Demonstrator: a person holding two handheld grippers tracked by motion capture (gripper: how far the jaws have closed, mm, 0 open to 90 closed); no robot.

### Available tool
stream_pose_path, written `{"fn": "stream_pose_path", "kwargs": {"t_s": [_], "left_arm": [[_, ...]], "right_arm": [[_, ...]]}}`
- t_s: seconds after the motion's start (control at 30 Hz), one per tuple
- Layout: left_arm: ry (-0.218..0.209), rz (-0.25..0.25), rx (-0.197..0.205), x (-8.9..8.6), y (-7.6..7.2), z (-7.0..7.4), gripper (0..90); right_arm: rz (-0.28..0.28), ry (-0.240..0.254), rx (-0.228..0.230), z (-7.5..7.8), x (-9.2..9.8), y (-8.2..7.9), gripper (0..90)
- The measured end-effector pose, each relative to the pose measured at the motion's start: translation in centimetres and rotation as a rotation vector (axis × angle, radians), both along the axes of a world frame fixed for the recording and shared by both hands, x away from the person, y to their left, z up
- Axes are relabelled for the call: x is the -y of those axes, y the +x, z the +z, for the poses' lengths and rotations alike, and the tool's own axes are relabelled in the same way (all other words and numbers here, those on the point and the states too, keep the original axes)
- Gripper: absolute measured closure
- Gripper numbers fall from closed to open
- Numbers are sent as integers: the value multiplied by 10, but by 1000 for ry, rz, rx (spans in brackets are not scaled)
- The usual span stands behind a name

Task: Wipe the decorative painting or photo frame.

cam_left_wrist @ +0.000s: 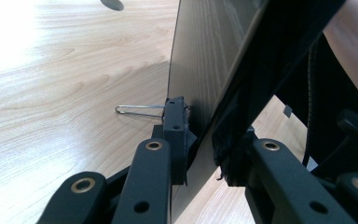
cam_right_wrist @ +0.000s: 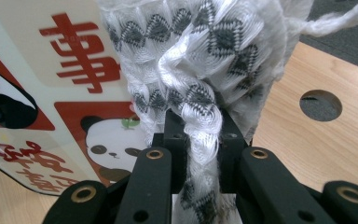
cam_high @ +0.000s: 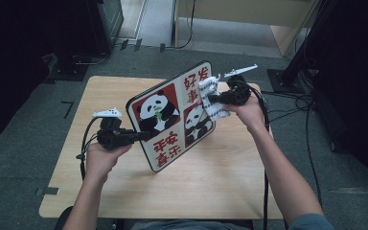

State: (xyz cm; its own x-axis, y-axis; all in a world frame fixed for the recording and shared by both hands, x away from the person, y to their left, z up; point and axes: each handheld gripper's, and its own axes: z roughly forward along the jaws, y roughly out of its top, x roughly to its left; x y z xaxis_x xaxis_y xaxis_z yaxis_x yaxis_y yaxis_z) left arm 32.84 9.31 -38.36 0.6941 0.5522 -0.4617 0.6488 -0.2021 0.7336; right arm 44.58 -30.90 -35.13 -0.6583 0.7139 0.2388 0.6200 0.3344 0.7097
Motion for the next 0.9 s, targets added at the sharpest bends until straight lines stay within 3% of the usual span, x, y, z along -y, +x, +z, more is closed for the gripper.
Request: {"fn": "stream_pose_path", "kwargs": {"t_s": [0.9], "left_arm": [[1,-3,3,0,0,0,765]], "right_arm": [[-5,-13,-50,-37,9,-6,804]]}}
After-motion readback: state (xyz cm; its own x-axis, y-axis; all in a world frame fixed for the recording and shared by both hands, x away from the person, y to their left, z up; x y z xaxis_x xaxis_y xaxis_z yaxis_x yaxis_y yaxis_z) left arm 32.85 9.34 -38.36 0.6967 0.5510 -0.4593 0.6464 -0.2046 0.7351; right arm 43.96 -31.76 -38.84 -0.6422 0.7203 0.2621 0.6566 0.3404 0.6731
